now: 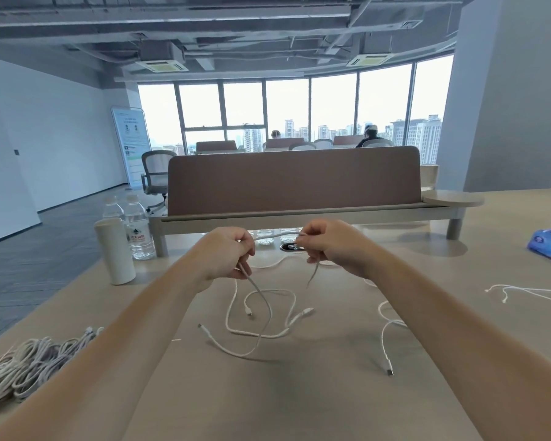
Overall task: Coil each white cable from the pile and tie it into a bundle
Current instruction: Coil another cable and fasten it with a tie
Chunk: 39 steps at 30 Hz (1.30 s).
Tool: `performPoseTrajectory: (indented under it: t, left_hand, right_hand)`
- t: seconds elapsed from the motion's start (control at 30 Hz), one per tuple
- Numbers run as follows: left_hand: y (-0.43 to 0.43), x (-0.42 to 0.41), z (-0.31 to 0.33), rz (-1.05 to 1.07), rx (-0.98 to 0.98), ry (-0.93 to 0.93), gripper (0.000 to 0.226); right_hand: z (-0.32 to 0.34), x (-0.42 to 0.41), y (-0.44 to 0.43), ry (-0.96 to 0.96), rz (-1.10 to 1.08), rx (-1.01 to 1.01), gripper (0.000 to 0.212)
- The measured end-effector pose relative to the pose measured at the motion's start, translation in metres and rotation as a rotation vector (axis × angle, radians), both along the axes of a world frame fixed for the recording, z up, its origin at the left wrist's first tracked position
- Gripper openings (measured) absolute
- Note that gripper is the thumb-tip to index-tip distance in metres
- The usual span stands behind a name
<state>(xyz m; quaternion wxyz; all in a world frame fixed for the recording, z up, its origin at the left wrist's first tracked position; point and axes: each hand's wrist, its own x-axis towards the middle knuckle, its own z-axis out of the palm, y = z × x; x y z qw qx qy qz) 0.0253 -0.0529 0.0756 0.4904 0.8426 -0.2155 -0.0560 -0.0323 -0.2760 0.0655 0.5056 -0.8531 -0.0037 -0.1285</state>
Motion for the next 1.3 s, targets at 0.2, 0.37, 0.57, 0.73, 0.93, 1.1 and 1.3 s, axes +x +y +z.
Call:
performPoseTrajectory:
  t: [0.2,0.37,0.57,0.73,0.93,1.1,1.3]
  left_hand:
    - [0.006,0.0,0.001,-0.027,0.025,0.05,0.029]
    - [0.006,-0.007,0.008,-0.041,0.004,0.094,0.017]
    - [-0.009,-0.016,0.01,-0.072,-0.1,0.172,0.023]
    - [-0.01,-0.001,-0.007,0.049,0.023,0.023,0.031]
    - [0.013,0.012,-0.007,0.218,-0.168,0.033,0.03]
    - [0.02,0.015,-0.007,0.201,-0.152,0.028,0.031]
    - [0.014,0.017,-0.012,0.274,0.078,0.046,0.021]
  right_hand:
    - [0.004,-0.005,0.002,-0.095,-0.008,0.0,0.027]
    - [0.003,-0.001,0.011,-0.128,-0.001,-0.135,0.029]
    - [0.005,0.005,0.03,-0.148,-0.046,-0.36,0.029]
    - [0.008,-0.001,0.032,-0.04,0.054,-0.384,0.023]
    - [-0.004,-0.011,0.005,0.169,0.143,-0.362,0.029]
    - [-0.011,-0.01,-0.004,0.149,0.07,-0.072,0.029]
    - [0.003,-0.001,0.015,0.076,-0.074,-0.519,0.036]
